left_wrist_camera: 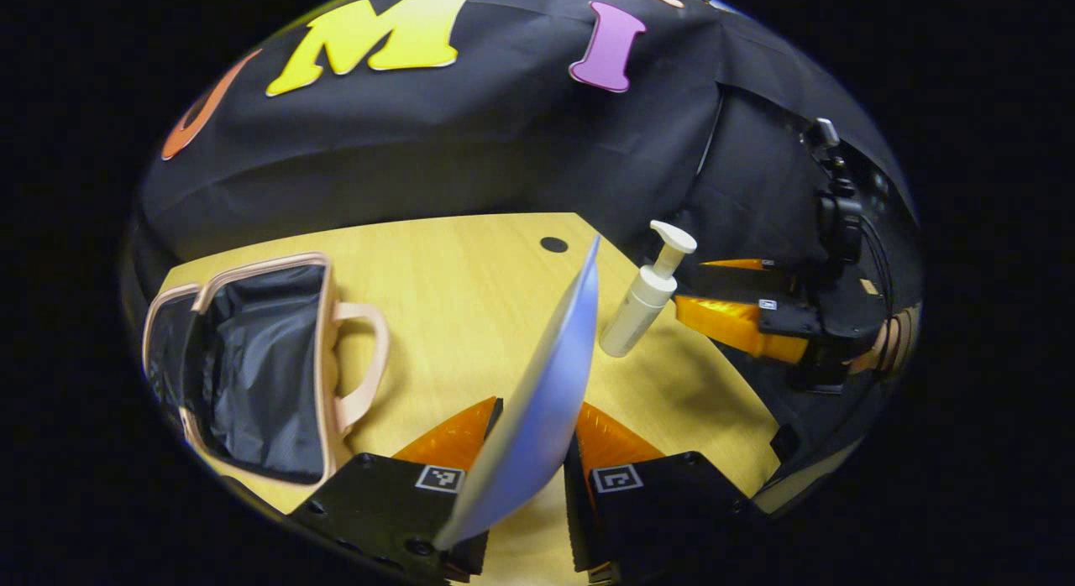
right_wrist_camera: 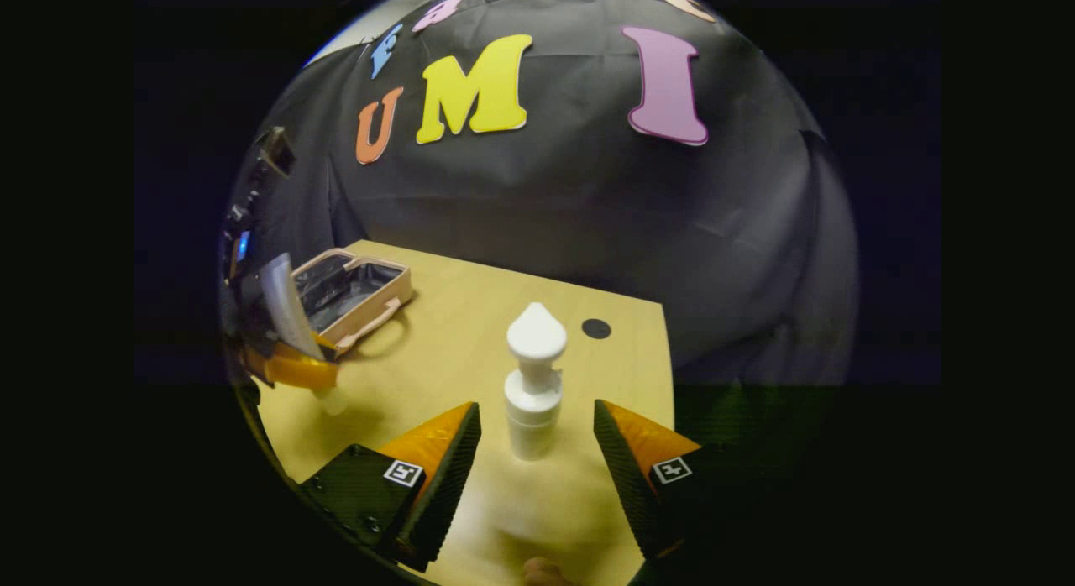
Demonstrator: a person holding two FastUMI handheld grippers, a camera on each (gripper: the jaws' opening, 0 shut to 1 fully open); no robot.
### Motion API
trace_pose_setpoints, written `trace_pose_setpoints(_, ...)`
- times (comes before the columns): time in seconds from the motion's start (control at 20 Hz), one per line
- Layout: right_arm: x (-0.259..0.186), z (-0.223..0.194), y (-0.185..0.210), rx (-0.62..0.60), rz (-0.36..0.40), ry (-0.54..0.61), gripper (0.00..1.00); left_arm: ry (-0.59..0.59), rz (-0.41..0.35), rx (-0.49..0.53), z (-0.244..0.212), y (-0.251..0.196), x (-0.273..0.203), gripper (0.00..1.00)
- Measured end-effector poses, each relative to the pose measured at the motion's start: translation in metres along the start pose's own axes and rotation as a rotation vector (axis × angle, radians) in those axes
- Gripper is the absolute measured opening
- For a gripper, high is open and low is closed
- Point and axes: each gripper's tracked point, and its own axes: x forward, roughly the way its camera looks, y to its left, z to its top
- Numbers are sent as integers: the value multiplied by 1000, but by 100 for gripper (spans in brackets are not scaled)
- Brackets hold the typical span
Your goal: First open the suitcase, pack the skin care products into it, and then close the suitcase.
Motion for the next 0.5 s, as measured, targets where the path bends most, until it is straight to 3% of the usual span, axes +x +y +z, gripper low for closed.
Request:
trace_pose_setpoints(0.15,30,-12,4,-16,-9,41,80,-5,54,-55,-18,11,-46,41)
trace_pose_setpoints(0.35,52,-8,9,-19,-19,14,79,-8,125,-150,-38,30,-98,40)
trace_pose_setpoints(0.5,58,-10,10,4,-45,30,63,-37,169,-195,-42,39,-137,41)
